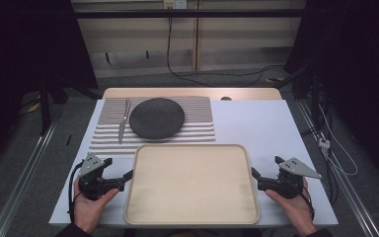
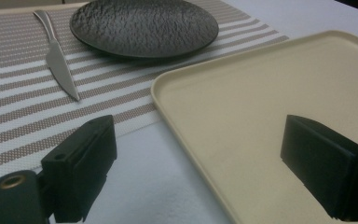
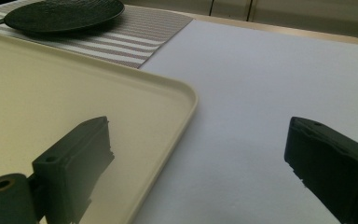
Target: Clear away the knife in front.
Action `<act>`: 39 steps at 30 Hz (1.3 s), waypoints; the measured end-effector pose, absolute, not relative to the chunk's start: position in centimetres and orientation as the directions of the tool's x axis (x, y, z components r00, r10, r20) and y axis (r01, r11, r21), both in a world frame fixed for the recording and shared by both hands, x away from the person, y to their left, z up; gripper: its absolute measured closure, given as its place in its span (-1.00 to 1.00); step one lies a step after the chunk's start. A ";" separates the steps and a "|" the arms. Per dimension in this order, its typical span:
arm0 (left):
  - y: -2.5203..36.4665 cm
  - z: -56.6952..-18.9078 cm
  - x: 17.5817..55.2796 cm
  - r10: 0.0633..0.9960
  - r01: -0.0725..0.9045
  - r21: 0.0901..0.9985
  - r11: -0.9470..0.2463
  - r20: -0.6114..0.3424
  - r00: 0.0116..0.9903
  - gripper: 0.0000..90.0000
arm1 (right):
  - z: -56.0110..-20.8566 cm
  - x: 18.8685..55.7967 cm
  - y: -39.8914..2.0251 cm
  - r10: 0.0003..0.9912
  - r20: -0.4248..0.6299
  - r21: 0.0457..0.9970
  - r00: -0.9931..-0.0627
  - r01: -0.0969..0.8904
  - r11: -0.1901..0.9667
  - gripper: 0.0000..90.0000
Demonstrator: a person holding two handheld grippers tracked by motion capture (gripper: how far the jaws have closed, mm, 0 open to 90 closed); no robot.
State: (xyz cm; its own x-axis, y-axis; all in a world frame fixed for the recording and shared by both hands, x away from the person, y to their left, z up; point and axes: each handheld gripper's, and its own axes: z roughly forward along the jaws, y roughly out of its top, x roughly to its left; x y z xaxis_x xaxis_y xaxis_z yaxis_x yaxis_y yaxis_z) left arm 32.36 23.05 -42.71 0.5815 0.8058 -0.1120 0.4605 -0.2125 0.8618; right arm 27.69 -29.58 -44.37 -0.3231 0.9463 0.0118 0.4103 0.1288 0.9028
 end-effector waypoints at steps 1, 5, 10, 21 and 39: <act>23.0 -42.7 32.4 0.802 0.465 0.858 -0.219 -0.114 0.587 -0.77 | -44.4 27.7 -29.6 0.946 0.012 0.903 -0.323 0.410 0.129 -0.85; 22.9 -42.6 32.4 0.805 0.473 0.850 -0.230 -0.107 0.584 -0.77 | -44.5 27.7 -29.6 0.944 0.019 0.901 -0.331 0.416 0.127 -0.85; 22.9 -42.5 32.5 0.811 0.476 0.849 -0.229 -0.104 0.576 -0.71 | -44.5 27.7 -29.7 0.944 0.032 0.900 -0.328 0.420 0.116 -0.85; 22.6 -42.0 34.9 0.807 0.493 0.836 -0.239 -0.111 0.580 -0.76 | -44.5 28.0 -29.7 0.942 0.037 0.896 -0.333 0.428 0.116 -0.85; 22.7 -40.4 40.0 0.822 0.544 0.798 -0.259 -0.114 0.558 -0.69 | -44.9 28.6 -29.8 0.938 0.067 0.884 -0.339 0.457 0.102 -0.85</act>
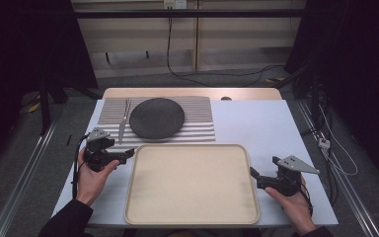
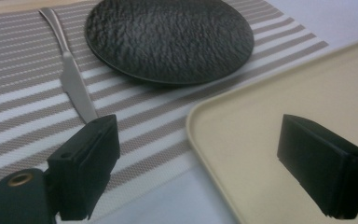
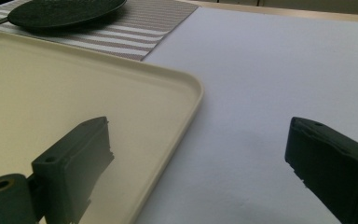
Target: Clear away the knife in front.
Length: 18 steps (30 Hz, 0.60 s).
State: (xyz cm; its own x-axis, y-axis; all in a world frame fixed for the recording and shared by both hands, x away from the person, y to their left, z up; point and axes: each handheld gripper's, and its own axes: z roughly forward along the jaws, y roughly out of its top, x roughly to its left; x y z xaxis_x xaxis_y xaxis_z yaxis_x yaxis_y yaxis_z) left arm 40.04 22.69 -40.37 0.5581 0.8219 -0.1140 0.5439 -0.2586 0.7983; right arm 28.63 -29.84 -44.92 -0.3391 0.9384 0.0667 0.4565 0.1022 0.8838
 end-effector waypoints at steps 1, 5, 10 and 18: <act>22.8 -40.3 40.4 0.821 0.541 0.801 -0.258 -0.113 0.559 -0.65 | -44.9 28.6 -29.9 0.938 0.073 0.883 -0.338 0.459 0.096 -0.85; 23.2 -40.3 41.9 0.837 0.552 0.794 -0.255 -0.105 0.537 -0.66 | -44.9 28.7 -29.8 0.936 0.077 0.882 -0.345 0.461 0.098 -0.85; 23.9 -40.2 43.9 0.854 0.569 0.789 -0.233 -0.114 0.508 -0.68 | -44.9 28.6 -29.7 0.935 0.074 0.884 -0.348 0.457 0.100 -0.84; 24.0 -39.9 46.4 0.870 0.575 0.784 -0.235 -0.094 0.483 -0.70 | -44.7 28.1 -29.5 0.935 0.067 0.887 -0.349 0.450 0.104 -0.84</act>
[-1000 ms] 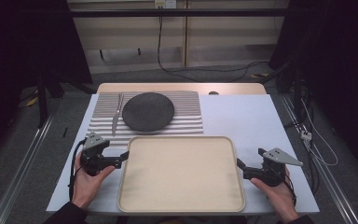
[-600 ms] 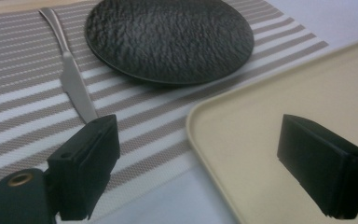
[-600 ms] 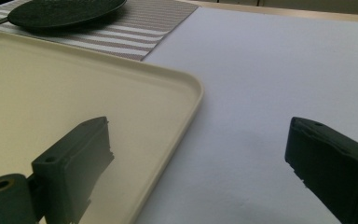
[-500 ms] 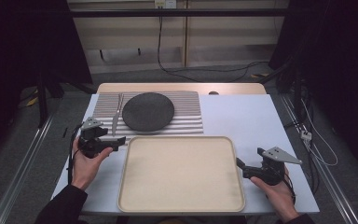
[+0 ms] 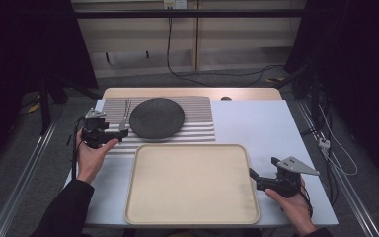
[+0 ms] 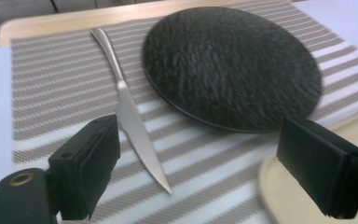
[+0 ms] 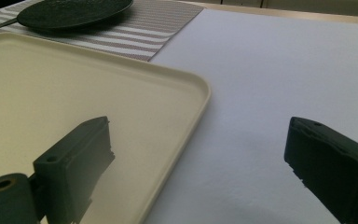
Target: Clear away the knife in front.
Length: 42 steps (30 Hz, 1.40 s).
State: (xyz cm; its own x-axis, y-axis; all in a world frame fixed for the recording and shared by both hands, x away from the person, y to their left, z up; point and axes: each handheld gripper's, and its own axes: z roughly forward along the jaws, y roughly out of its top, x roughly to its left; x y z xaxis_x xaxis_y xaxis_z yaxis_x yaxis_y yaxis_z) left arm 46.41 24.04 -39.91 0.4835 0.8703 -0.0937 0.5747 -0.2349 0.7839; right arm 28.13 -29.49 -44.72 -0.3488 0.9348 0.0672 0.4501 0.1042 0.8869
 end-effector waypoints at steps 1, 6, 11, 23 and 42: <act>24.0 -39.9 46.7 0.871 0.577 0.780 -0.241 -0.089 0.483 -0.69 | -44.7 28.0 -29.5 0.934 0.067 0.887 -0.350 0.449 0.104 -0.84; 24.1 -39.8 48.5 0.886 0.589 0.775 -0.230 -0.083 0.456 -0.64 | -44.6 27.9 -29.4 0.935 0.059 0.888 -0.350 0.447 0.111 -0.84; 24.1 -40.1 50.6 0.900 0.614 0.749 -0.251 -0.053 0.432 -0.61 | -44.6 27.9 -29.4 0.934 0.061 0.887 -0.353 0.448 0.111 -0.84; 23.7 -41.7 56.2 0.936 0.659 0.715 -0.235 -0.016 0.351 -0.47 | -44.8 28.4 -29.6 0.935 0.070 0.882 -0.347 0.460 0.105 -0.84; 23.1 -44.2 60.1 0.945 0.736 0.641 -0.217 -0.052 0.323 0.18 | -44.8 28.2 -29.6 0.936 0.067 0.881 -0.345 0.461 0.107 -0.84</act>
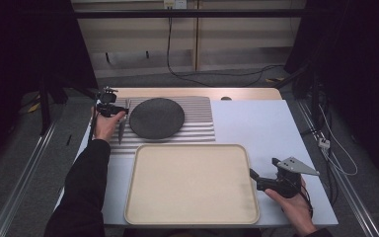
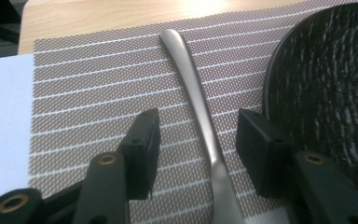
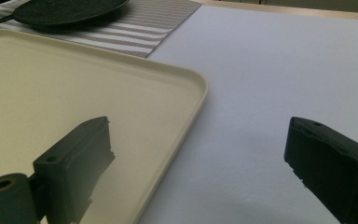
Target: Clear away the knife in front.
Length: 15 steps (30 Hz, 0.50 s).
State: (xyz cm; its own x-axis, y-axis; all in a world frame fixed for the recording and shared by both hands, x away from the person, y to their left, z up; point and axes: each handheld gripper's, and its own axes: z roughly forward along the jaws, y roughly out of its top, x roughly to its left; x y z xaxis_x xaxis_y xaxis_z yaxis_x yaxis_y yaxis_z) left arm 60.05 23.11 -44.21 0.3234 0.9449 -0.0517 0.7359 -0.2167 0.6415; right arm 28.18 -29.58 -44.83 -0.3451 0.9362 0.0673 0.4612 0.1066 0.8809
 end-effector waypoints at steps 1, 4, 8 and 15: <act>22.9 -44.4 60.2 0.945 0.739 0.637 -0.220 -0.049 0.324 0.18 | -44.8 28.2 -29.6 0.936 0.067 0.881 -0.345 0.461 0.107 -0.84; 22.5 -44.7 60.5 0.947 0.746 0.630 -0.218 -0.050 0.318 0.30 | -44.9 28.2 -29.5 0.935 0.066 0.880 -0.347 0.462 0.109 -0.84; 22.1 -45.3 60.8 0.956 0.753 0.627 -0.201 -0.042 0.290 0.57 | -44.9 28.2 -29.6 0.936 0.068 0.881 -0.344 0.462 0.106 -0.84; 21.6 -45.3 61.3 0.964 0.765 0.617 -0.184 -0.040 0.263 0.69 | -44.9 28.2 -29.6 0.935 0.071 0.880 -0.347 0.463 0.105 -0.84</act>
